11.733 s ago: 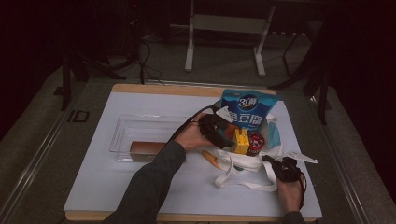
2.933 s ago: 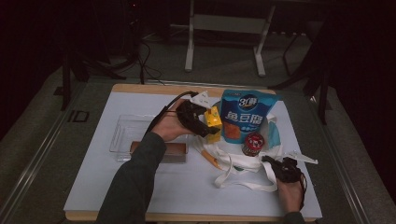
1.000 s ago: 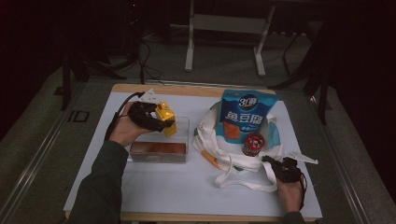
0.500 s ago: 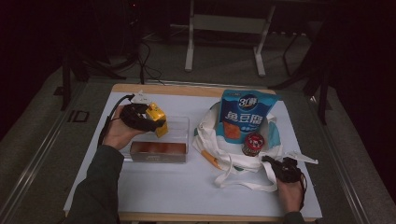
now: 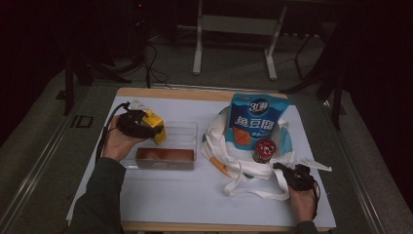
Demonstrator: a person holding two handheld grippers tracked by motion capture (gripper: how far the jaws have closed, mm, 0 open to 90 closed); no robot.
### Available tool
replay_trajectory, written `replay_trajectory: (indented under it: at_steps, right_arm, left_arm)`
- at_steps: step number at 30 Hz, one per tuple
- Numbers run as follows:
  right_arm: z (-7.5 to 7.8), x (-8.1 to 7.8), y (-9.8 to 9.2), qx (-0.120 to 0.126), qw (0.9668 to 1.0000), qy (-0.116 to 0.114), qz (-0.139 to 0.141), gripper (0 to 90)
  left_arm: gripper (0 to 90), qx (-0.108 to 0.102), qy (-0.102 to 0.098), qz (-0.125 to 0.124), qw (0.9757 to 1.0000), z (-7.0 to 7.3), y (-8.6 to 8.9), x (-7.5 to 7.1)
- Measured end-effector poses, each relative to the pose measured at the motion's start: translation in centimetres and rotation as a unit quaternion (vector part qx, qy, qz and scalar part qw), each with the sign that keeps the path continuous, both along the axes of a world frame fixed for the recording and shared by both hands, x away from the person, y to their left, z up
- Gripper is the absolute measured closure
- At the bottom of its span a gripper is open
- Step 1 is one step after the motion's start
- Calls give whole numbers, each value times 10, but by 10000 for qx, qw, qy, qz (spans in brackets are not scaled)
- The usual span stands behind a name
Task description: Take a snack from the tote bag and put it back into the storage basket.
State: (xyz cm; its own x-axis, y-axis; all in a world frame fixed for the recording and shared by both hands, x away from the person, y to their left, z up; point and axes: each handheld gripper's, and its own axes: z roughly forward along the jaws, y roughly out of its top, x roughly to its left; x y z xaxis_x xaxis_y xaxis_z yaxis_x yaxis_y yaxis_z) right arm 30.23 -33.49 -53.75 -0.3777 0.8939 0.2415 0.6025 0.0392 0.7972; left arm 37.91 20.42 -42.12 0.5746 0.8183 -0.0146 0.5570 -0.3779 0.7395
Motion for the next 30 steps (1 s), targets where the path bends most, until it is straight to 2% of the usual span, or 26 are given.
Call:
replay_trajectory:
  at_steps: [6, 9, 14, 19, 24, 26, 30]
  right_arm:
    - [0, 0, 0, -13, 10000, -7, -7, 800]
    - [0, 0, 0, -5, 10000, -2, -1, 800]
    - [0, 0, 0, -3, 10000, -1, -2, 800]
    - [0, 0, 0, -6, 10000, -3, -5, 800]
    - [0, 0, 0, -7, 10000, -4, -6, 800]
    - [0, 0, 0, -5, 10000, -4, -5, 800]
    - [0, 0, 0, -7, 10000, -6, -5, 800]
  left_arm:
    - [286, -33, 34, 336, 9994, -5, 9, -3]
    - [286, -182, 84, 480, 9986, -9, 14, -4]
    - [286, -18, 143, 647, 9978, -14, 17, -6]
    - [286, 21, 176, 787, 9967, -19, 19, -8]
    - [285, -9, 246, 840, 9962, -26, 21, -8]
    - [285, 82, 256, 851, 9960, -27, 21, -9]
    - [285, 106, 283, 880, 9957, -30, 23, -10]
